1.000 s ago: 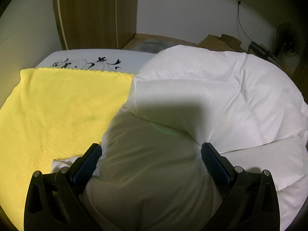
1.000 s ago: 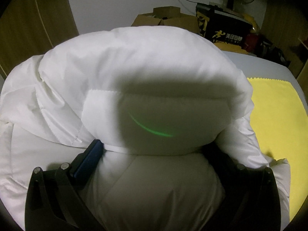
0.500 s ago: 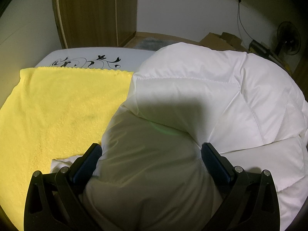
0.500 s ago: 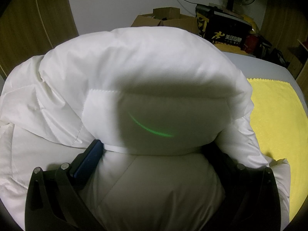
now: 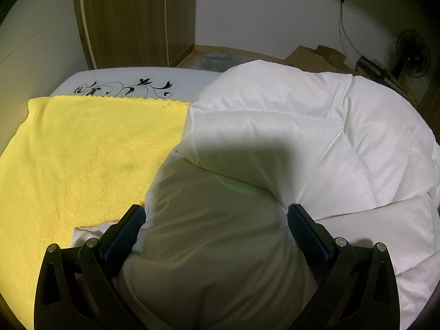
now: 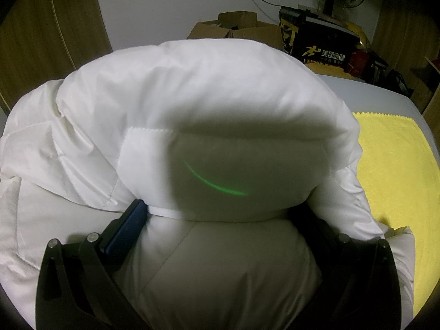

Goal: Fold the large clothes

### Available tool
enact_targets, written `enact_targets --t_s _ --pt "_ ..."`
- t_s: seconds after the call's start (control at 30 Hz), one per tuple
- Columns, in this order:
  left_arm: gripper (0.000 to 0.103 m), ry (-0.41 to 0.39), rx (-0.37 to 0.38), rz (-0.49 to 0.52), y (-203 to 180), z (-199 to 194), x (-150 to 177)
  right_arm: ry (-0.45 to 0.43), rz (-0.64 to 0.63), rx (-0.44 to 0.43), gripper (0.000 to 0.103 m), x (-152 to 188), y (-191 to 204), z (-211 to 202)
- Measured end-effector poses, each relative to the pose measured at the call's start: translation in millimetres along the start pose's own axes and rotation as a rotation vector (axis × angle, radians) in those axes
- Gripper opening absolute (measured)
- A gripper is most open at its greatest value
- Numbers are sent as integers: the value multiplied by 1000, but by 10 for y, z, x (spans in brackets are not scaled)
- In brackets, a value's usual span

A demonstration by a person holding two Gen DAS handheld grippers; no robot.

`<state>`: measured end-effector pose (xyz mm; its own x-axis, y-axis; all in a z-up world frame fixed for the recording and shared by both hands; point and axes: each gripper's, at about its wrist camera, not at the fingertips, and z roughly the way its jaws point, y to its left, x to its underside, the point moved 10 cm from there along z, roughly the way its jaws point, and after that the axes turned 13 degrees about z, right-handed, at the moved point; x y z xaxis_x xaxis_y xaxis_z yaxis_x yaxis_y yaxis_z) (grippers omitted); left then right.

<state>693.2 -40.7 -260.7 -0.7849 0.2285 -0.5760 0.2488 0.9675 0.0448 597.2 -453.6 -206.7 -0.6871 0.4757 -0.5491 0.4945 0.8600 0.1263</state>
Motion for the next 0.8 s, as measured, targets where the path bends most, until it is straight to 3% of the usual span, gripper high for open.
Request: enact_targets --t_s 0.1,0.17,0.23,0.3,0.47,0.57,0.67,0.8 --pt "103 15 9 6 3 -66 -32 10 -3 -13 103 -44 -2 -56" --pt "103 -77 21 -15 40 -338 -210 5 13 -43 98 -114 -34 -220" --pt "103 -149 -4 -27 39 -548 -399 -81 57 -83 96 -310 -50 -542" --pt "103 -174 -2 -22 -107 -614 -574 -122 73 -124 97 -507 90 -744" --pt "103 -112 -84 28 -253 -195 -569 -122 8 -23 97 -722 421 -438" --pt "103 -35 -30 -53 -171 180 -451 -104 33 20 98 -738 329 -110" --pt "103 14 -14 -76 -187 351 -388 26 124 -44 102 -651 208 251" --pt "103 32 -45 -54 -181 393 -365 26 96 -27 103 -661 218 359"
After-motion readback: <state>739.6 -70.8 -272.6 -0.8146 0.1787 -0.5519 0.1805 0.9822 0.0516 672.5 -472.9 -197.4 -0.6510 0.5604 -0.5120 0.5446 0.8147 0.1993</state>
